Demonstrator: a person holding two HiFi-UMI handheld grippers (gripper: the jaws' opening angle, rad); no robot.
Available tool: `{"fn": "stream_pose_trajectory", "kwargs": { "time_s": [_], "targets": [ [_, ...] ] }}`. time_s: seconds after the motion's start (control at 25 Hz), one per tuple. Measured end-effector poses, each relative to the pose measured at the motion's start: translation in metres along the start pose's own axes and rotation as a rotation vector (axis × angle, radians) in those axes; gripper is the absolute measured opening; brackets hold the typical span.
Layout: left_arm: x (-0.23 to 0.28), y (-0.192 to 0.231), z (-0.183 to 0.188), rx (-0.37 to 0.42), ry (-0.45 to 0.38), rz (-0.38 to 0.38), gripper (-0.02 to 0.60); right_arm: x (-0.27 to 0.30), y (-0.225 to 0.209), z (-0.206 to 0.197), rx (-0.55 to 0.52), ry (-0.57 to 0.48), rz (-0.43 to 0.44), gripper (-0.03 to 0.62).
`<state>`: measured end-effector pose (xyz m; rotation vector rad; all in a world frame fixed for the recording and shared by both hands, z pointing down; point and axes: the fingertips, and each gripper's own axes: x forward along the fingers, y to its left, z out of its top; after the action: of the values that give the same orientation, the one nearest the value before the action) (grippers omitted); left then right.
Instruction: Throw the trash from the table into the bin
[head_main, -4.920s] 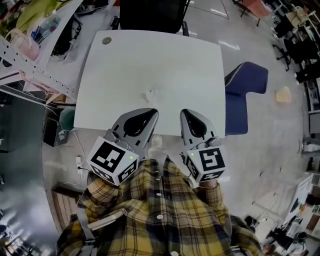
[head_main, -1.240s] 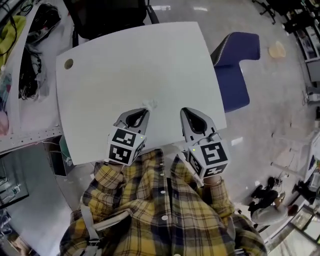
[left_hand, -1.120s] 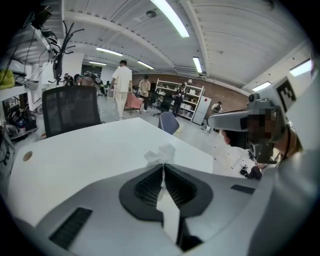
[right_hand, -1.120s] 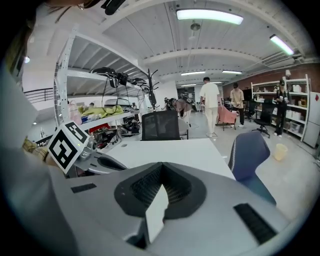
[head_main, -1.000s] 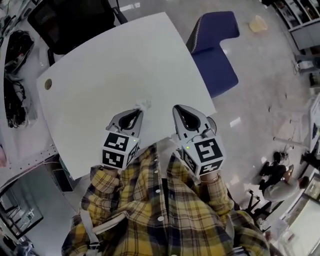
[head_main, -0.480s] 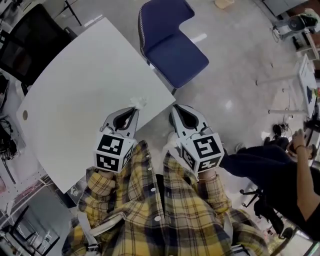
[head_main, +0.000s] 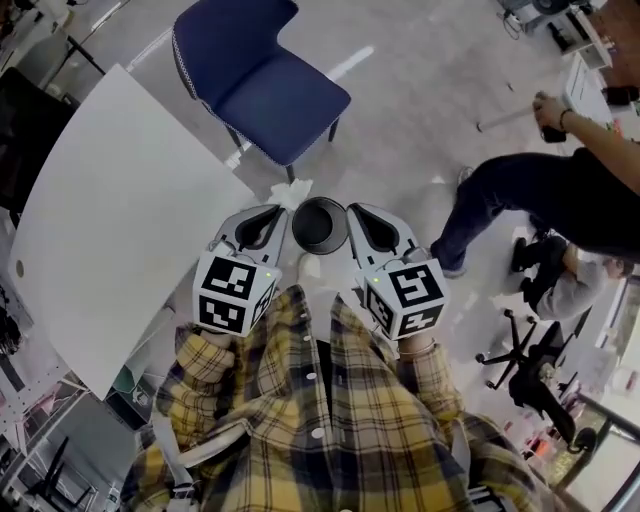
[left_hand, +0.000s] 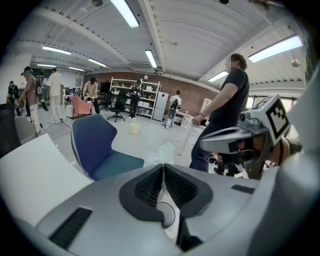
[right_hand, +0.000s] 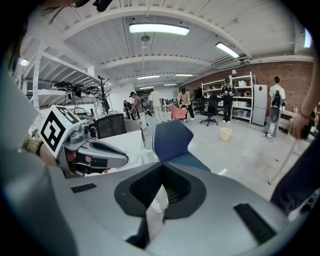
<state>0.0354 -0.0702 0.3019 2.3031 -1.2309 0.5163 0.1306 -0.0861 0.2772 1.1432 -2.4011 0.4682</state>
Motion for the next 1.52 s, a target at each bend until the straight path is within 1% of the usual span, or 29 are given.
{"fn": "stream_pose_trajectory", "kwargs": {
  "time_s": [0.12,0.2,0.32,0.44,0.6,0.72,0.88,1.0,1.16,1.44,1.52],
  "targets": [
    [0.029,-0.032,0.002,0.005,0.028,-0.025,0.020,-0.023,-0.033,-0.012,0.012,0.012,-0.018,-0.002],
    [0.046,-0.047,-0.003,0.015,0.056,-0.048,0.020,-0.032,-0.050,-0.020,0.021,0.021,-0.032,-0.002],
    [0.066,-0.064,-0.018,0.059,0.110,-0.085,0.020,-0.041,-0.068,-0.037,0.060,0.033,-0.061,-0.002],
    [0.084,-0.074,-0.038,0.097,0.167,-0.122,0.020,-0.047,-0.079,-0.059,0.119,0.050,-0.098,-0.002],
    [0.119,-0.067,-0.075,0.085,0.236,-0.157,0.020,-0.036,-0.092,-0.084,0.187,0.073,-0.152,-0.002],
    [0.144,-0.052,-0.115,0.085,0.289,-0.158,0.020,-0.019,-0.096,-0.105,0.224,0.086,-0.182,-0.002],
    [0.180,-0.037,-0.174,0.088,0.350,-0.151,0.020,0.007,-0.101,-0.143,0.266,0.087,-0.199,-0.002],
    [0.209,-0.034,-0.226,0.101,0.404,-0.158,0.020,0.024,-0.104,-0.183,0.291,0.100,-0.201,-0.002],
    [0.258,-0.031,-0.292,0.137,0.464,-0.170,0.020,0.051,-0.116,-0.242,0.306,0.118,-0.198,-0.002],
    [0.343,-0.002,-0.413,0.202,0.584,-0.162,0.020,0.099,-0.135,-0.339,0.358,0.127,-0.222,-0.002],
    [0.367,0.004,-0.445,0.226,0.632,-0.175,0.021,0.113,-0.141,-0.364,0.377,0.131,-0.223,-0.002]
  ]
}}
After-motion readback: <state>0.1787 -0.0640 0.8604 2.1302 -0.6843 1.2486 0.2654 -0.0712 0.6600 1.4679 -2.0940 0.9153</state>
